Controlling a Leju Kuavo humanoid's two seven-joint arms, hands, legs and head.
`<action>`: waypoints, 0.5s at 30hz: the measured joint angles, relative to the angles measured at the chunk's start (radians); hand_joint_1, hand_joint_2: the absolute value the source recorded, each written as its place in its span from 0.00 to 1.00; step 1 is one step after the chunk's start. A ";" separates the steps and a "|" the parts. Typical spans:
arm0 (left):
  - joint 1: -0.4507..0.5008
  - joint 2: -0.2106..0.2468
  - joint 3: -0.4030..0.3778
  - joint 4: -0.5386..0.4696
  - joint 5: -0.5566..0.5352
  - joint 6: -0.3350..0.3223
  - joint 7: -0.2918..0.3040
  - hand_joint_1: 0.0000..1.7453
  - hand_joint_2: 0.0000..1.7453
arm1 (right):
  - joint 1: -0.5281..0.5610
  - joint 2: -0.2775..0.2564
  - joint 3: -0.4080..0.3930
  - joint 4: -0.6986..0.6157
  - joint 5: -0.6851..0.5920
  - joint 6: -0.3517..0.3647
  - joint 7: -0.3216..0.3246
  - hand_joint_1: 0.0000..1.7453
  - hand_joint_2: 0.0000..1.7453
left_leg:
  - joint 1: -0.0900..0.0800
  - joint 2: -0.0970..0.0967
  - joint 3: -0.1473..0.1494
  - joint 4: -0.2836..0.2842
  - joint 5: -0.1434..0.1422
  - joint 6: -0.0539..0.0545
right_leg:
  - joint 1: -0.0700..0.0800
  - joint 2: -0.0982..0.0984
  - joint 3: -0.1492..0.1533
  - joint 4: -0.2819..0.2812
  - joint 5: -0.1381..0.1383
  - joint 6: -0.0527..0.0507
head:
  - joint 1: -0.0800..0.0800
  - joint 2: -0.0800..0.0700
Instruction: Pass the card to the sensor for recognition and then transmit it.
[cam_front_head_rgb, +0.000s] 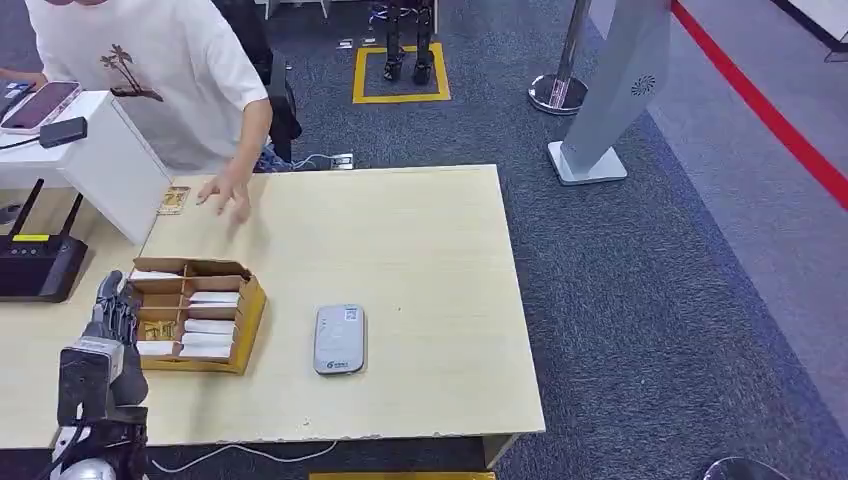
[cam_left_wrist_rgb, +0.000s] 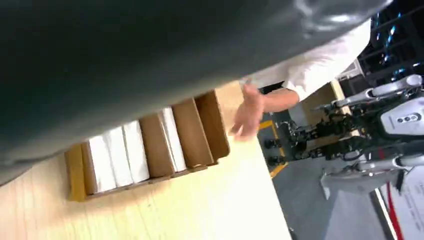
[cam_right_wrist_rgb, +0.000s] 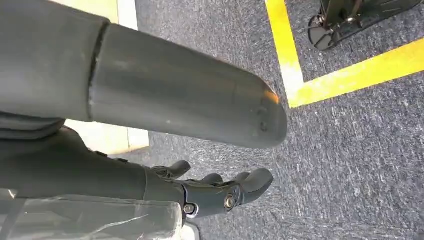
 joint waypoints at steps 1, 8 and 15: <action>0.001 -0.007 0.000 0.000 0.001 0.001 -0.005 0.00 0.00 | 0.000 0.000 0.000 0.000 0.000 0.000 -0.001 0.00 0.00 | 0.000 0.000 0.000 0.000 0.000 0.000 | 0.000 0.000 0.000 0.000 0.000 0.000 | 0.000 0.000; 0.005 -0.025 0.001 -0.001 0.037 -0.031 0.015 0.00 0.00 | 0.000 0.000 -0.002 0.000 0.000 0.001 -0.003 0.00 0.00 | 0.000 0.000 0.000 0.000 0.000 0.000 | 0.000 0.000 0.000 0.000 0.000 0.000 | 0.000 0.000; 0.004 -0.024 0.000 -0.001 0.068 -0.064 0.028 0.00 0.00 | 0.000 0.000 -0.004 0.000 0.000 0.003 -0.004 0.00 0.00 | 0.000 0.000 0.000 0.000 0.000 0.000 | 0.000 0.000 0.000 0.000 0.000 0.000 | 0.000 0.000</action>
